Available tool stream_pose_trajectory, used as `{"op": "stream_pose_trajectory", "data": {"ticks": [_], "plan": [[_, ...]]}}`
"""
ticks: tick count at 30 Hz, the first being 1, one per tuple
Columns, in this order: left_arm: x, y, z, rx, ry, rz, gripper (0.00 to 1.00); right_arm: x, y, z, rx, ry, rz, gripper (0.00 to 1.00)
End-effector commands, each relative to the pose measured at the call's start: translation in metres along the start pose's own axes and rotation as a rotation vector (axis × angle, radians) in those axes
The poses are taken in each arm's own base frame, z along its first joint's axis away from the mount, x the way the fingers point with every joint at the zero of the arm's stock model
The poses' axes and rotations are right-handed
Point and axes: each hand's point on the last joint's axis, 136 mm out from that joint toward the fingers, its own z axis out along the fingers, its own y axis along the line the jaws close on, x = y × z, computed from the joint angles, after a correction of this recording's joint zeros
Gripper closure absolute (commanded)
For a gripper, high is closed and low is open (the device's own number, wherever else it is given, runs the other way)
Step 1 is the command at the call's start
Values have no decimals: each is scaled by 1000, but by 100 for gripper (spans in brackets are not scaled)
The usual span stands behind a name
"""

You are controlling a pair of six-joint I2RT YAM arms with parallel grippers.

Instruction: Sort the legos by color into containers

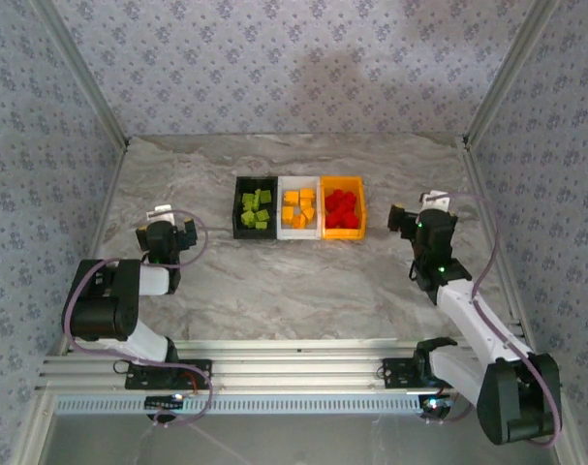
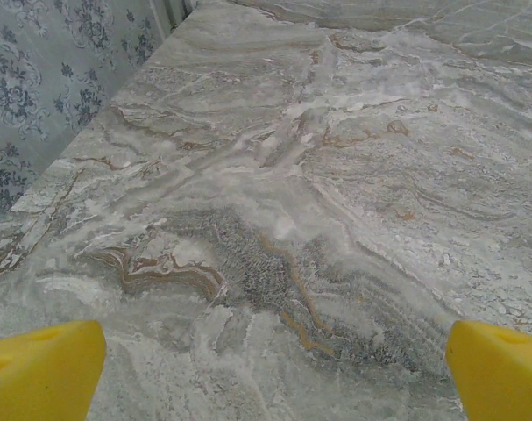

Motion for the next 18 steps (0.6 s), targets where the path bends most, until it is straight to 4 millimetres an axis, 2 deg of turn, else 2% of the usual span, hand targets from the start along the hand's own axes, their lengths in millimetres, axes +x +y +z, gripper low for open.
{"op": "stream_pose_trajectory", "data": {"ticks": [1,7,12,15,18], "plan": [[-14,-3,-1,20,-49,-27,0,7,-18,13,20,-39,-61,0],[-14,-4,-1,22,-48,-26,0,58,-17,45,-36,48,-109,0],[-14,-3,-1,21,-48,-27,0,62,-13,64,-88,27,-86,0],[-14,-3,-1,21,-48,-28,0,81,-10,79,-99,51,-90,0],[-14,-4,-1,22,-47,-27,0,84,-5,78,-135,54,-101,0]]}}
